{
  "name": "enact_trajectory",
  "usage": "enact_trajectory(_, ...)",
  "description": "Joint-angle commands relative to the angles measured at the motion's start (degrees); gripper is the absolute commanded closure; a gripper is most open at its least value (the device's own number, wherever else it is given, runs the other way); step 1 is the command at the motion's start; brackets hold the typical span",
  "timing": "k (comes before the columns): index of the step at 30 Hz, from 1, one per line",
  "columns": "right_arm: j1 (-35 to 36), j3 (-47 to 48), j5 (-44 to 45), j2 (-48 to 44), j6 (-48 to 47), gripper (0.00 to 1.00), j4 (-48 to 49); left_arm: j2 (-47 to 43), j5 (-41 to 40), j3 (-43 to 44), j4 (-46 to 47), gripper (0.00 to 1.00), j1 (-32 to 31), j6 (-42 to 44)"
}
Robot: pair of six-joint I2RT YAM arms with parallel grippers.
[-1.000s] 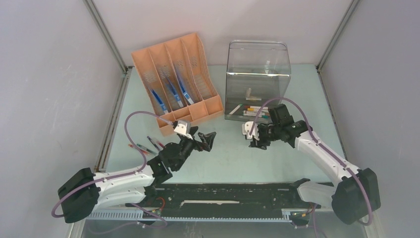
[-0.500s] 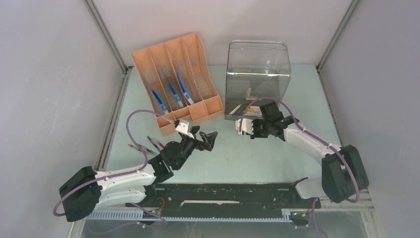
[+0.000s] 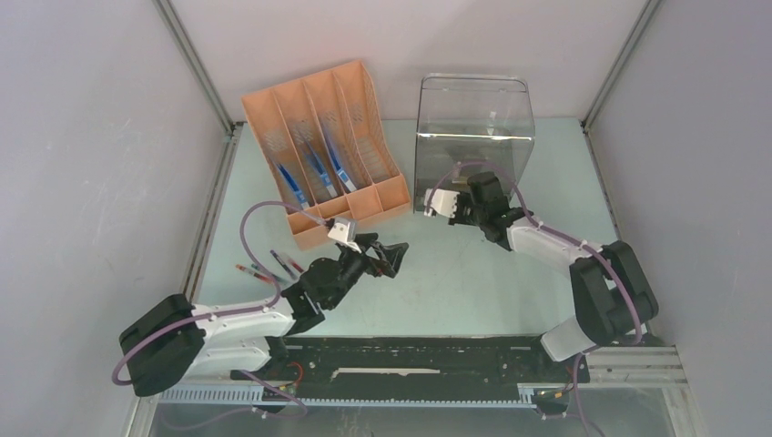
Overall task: Organize the desk
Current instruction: Close the drawer in the storage box.
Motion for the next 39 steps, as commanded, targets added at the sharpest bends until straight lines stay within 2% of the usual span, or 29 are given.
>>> enact_trajectory(1,0.7,3.9,5.9,2.4,3.0,0.96,8.3,2.9,3.6,1.7,6.2,0.0,0.4,-4.1)
enact_trajectory(7,0.9,4.3,9.1,3.9,5.3,0.85,12.5,7.1,5.8,3.0,8.5,0.0,0.4,-6.6)
enact_trajectory(16,0.8,4.4,1.5,-0.9,10.0,0.88,3.9,12.0,7.3,4.7,10.6,0.0,0.5,-11.1)
enact_trajectory(23,1.2,4.5,-4.0,-10.5,13.6,0.93,-7.3,18.3,8.5,6.7,14.1,0.0,1.5,-16.7)
enact_trajectory(27,0.4,4.4,-6.9,-18.1,22.1,0.92,-11.2,21.9,8.2,7.4,17.3,0.0,1.8,-18.1)
enact_trajectory(31,-2.5,4.7,-12.3,-24.4,30.7,0.91,-14.4,26.3,9.2,9.7,19.2,0.0,1.9,-20.1)
enact_trajectory(33,-4.5,6.2,-17.5,-26.0,33.1,0.91,-19.5,29.2,9.5,10.9,21.3,0.0,1.9,-21.3)
enact_trajectory(37,-8.2,6.5,-28.5,-29.4,33.1,0.89,-24.3,35.6,8.3,13.4,25.9,0.0,1.9,-24.2)
enact_trajectory(39,-8.9,6.6,-30.3,-30.5,30.9,0.85,-26.9,39.5,7.6,15.1,27.9,0.0,1.9,-25.4)
